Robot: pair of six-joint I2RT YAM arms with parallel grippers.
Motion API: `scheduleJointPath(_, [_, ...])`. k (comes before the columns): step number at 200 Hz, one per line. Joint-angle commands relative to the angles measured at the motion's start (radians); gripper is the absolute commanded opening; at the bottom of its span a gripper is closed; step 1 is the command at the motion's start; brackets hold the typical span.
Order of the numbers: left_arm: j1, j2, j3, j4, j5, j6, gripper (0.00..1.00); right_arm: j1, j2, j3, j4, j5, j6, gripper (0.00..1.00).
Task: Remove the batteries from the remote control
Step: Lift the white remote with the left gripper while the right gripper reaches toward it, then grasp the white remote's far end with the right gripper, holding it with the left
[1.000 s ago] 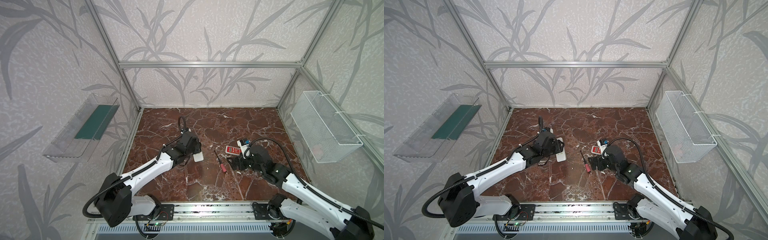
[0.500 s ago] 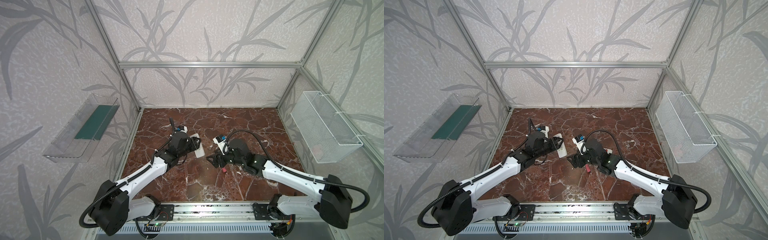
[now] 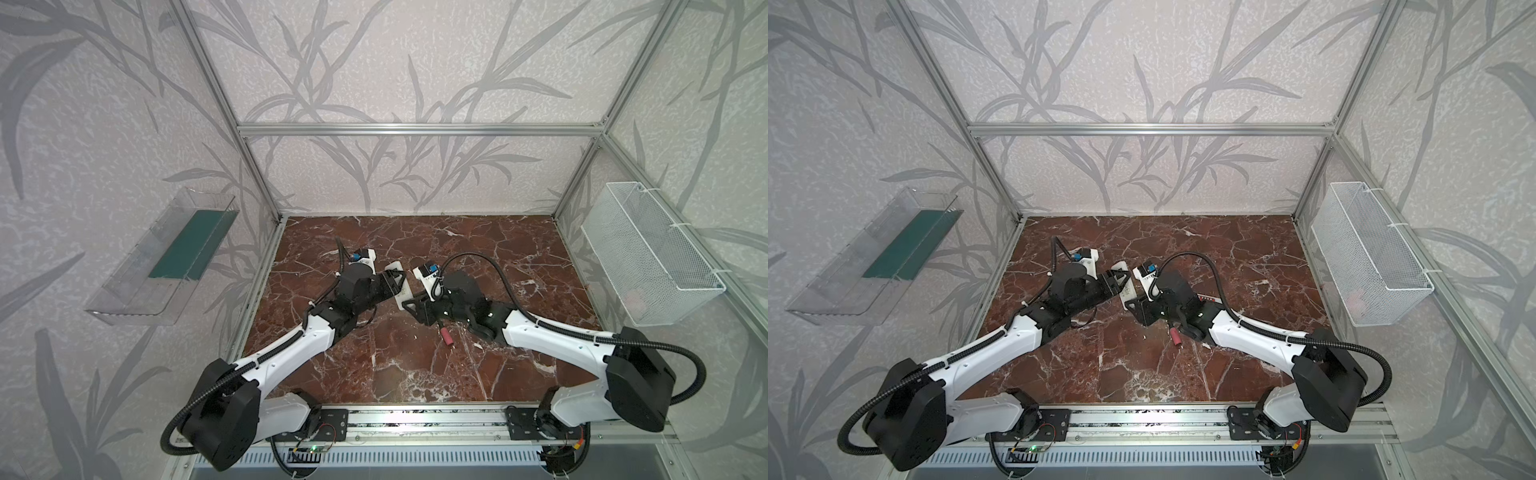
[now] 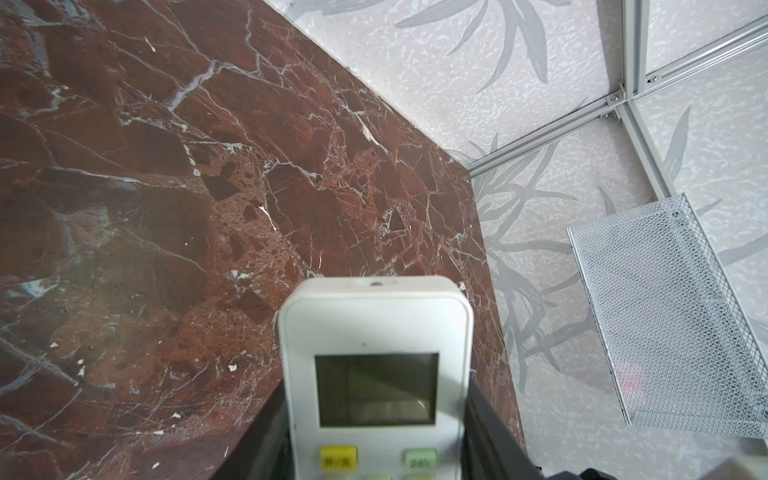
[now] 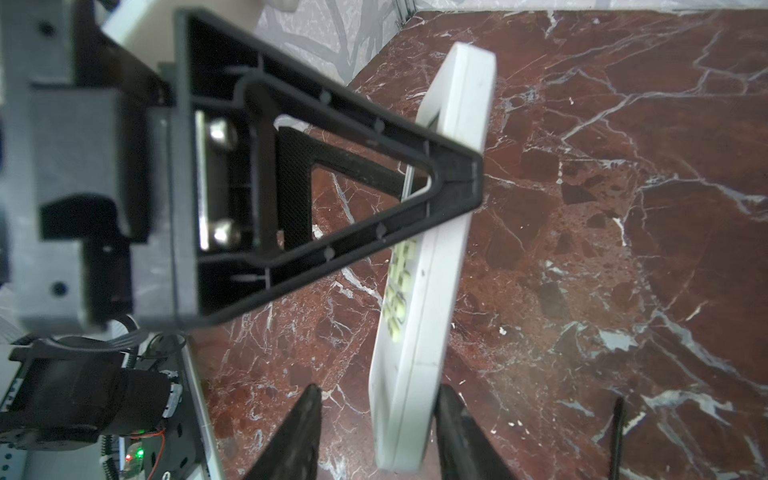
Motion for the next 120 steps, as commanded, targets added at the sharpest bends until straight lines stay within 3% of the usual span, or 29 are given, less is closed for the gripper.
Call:
scheduleJointPath(1, [0.003, -0.005, -0.017, 0.075, 0.015, -0.023, 0.25, 0.006, 0.018, 0.041, 0.037, -0.010, -0.003, 0.38])
scheduleJointPath(120, [0.003, -0.024, -0.047, 0.154, 0.059, -0.045, 0.25, 0.002, 0.063, 0.083, 0.052, 0.014, -0.020, 0.27])
